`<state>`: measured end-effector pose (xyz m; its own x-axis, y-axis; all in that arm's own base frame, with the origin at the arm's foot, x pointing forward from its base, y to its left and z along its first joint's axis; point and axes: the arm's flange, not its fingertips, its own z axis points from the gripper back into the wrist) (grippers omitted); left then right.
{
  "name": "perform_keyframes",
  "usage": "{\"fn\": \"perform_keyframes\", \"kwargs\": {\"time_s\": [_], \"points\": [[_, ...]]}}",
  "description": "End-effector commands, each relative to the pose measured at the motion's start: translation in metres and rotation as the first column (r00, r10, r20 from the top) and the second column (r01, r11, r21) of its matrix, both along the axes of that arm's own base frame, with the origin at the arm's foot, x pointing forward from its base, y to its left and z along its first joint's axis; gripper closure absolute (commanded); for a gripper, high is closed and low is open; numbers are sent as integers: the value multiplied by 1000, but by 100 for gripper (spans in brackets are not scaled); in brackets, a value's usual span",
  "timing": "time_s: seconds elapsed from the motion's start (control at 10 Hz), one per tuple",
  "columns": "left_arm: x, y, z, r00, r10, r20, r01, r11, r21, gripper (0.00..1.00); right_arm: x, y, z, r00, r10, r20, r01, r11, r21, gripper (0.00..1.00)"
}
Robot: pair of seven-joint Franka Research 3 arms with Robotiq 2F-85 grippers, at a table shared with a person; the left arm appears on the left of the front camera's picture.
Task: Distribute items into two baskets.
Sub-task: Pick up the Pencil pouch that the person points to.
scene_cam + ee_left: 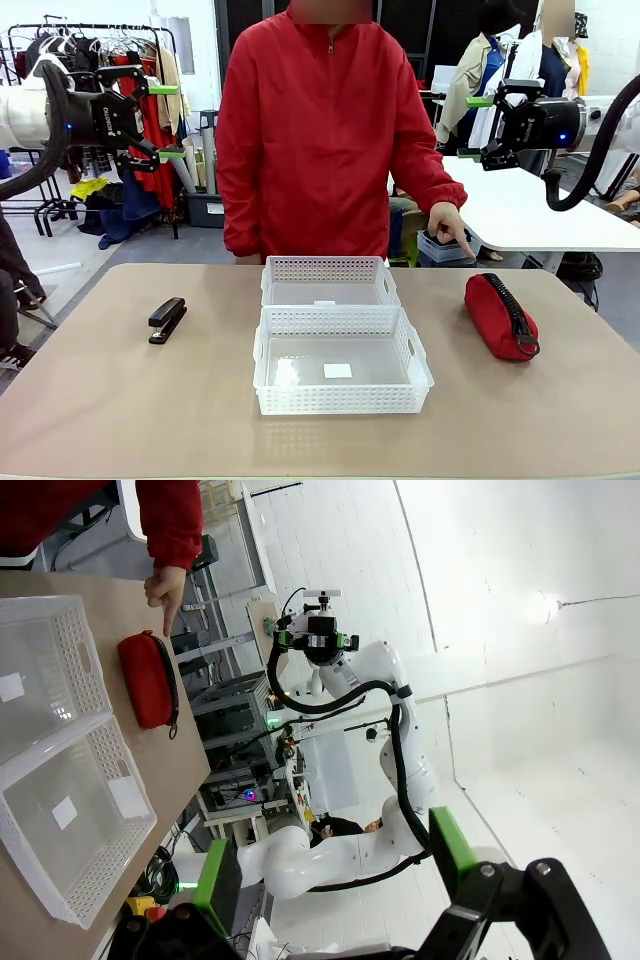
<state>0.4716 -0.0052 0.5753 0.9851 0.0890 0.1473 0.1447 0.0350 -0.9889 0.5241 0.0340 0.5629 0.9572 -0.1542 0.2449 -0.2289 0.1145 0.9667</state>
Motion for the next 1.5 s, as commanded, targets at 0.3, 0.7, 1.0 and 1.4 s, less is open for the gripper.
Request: {"fn": "perform_keyframes", "kwargs": {"time_s": [0.3,0.7,1.0,1.4], "points": [[0,0,2,1000,0,3,0,1000,1,0,-1,0,6,997,71,-44,-73,996,-56,0],[0,0,2,1000,0,3,0,1000,1,0,-20,24,52,975,36,-221,-139,870,-472,0],[0,0,2,1000,0,3,0,1000,1,0,-18,31,63,935,-72,-349,-200,705,-681,0],[0,0,2,1000,0,3,0,1000,1,0,-12,22,45,904,-151,-399,-220,637,-739,0]]}}
